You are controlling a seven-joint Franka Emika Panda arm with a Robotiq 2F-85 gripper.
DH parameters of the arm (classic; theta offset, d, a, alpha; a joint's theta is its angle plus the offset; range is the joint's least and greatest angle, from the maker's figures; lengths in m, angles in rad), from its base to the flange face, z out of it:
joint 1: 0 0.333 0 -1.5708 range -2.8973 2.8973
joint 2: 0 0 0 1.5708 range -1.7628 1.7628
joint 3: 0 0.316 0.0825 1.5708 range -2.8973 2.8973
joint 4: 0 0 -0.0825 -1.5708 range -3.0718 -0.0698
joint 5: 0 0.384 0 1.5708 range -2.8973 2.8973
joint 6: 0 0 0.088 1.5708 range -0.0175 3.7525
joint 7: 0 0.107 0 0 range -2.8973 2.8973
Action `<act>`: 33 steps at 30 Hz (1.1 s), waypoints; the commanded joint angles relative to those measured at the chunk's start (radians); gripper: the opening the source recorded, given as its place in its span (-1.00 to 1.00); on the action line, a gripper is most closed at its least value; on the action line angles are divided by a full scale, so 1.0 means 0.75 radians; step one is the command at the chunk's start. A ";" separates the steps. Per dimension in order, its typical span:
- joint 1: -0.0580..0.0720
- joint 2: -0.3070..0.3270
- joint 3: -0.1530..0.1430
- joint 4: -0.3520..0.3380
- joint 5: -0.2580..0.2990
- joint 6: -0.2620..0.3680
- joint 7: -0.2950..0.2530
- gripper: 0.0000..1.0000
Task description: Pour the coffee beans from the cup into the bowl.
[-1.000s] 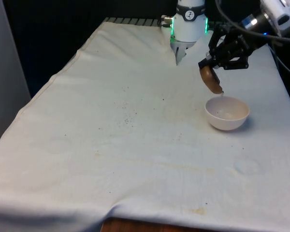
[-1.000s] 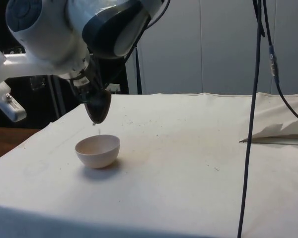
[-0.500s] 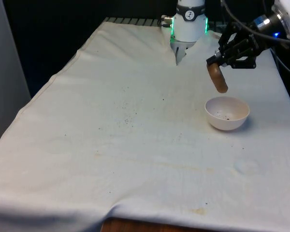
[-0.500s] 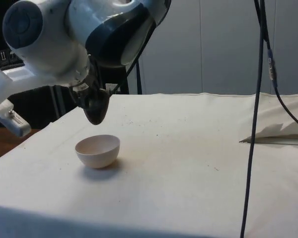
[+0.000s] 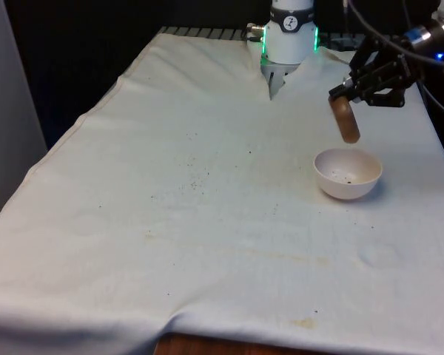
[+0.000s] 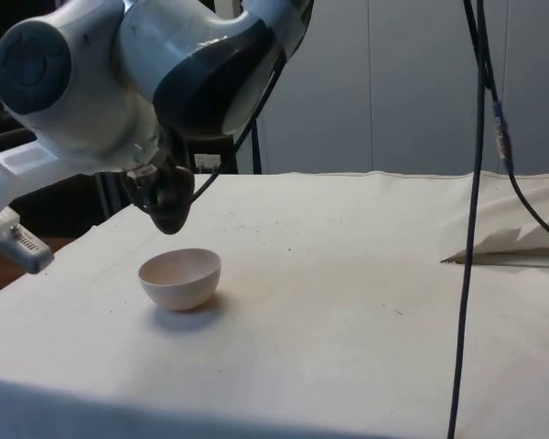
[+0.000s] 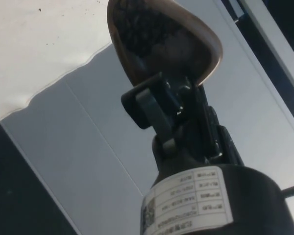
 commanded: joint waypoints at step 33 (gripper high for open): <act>0.003 -0.039 0.040 -0.147 -0.216 -0.032 0.112 -0.99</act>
